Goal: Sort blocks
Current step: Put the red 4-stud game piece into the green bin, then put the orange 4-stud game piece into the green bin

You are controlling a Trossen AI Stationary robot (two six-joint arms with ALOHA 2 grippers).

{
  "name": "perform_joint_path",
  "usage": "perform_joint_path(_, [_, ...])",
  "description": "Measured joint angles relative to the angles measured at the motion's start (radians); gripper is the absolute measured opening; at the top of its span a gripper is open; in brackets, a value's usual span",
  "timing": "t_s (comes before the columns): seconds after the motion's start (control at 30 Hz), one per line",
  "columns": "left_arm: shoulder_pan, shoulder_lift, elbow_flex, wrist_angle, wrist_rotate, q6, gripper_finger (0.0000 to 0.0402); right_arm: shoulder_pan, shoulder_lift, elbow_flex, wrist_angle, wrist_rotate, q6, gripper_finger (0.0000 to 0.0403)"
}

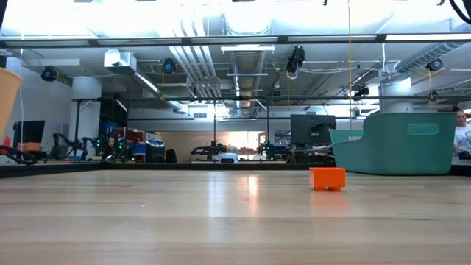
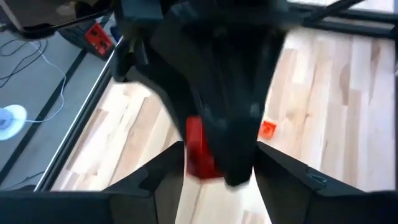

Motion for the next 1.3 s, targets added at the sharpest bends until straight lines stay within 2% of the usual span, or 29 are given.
perform_joint_path(0.13, [0.000, -0.010, 0.000, -0.047, -0.025, 0.000, 0.0188, -0.033, 0.000, 0.000, -0.083, -0.027, -0.005, 0.0087])
perform_joint_path(0.2, [0.000, -0.025, 0.000, -0.071, -0.026, 0.000, 0.0194, -0.056, 0.000, 0.000, -0.198, -0.019, -0.051, 0.0089])
perform_joint_path(0.27, [0.000, -0.042, 0.000, -0.094, -0.029, -0.005, 0.0198, -0.084, 0.000, 0.000, -0.362, 0.042, -0.132, 0.0088])
perform_joint_path(0.37, [0.002, -0.064, 0.000, -0.093, -0.036, -0.019, 0.0200, -0.143, 0.000, -0.007, -0.662, 0.264, -0.284, 0.0086])
perform_joint_path(0.47, [0.003, -0.072, 0.000, -0.093, -0.043, -0.028, 0.0200, -0.221, 0.002, -0.044, -0.930, 0.647, -0.364, 0.0086])
perform_joint_path(0.53, [0.004, -0.074, 0.000, -0.093, -0.062, -0.026, 0.0200, -0.287, 0.004, -0.092, -1.001, 0.912, -0.362, 0.0088])
perform_joint_path(0.57, [0.005, -0.074, 0.000, -0.092, -0.074, -0.020, 0.0200, -0.324, -0.002, -0.125, -0.987, 0.979, -0.365, 0.0092])
perform_joint_path(0.73, [0.012, -0.061, -0.001, -0.092, -0.148, 0.002, 0.0200, -0.530, -0.003, -0.272, -0.907, 0.933, -0.381, 0.0099])
perform_joint_path(0.87, [0.014, -0.054, -0.002, -0.093, -0.144, 0.004, 0.0201, -0.668, 0.004, -0.457, -0.816, 0.938, -0.411, 0.0089])
perform_joint_path(0.93, [0.016, -0.052, -0.002, -0.092, -0.129, 0.004, 0.0201, -0.720, 0.004, -0.527, -0.824, 0.919, -0.415, 0.0096])
perform_joint_path(1.1, [0.040, -0.050, -0.025, -0.051, -0.055, 0.022, 0.0201, -0.743, -0.044, -0.627, -0.792, 0.902, -0.402, 0.0165])
perform_joint_path(1.3, [0.081, -0.050, -0.132, 0.118, 0.063, 0.103, 0.0201, -0.693, -0.157, -0.640, -0.770, 0.877, -0.379, 0.0251])
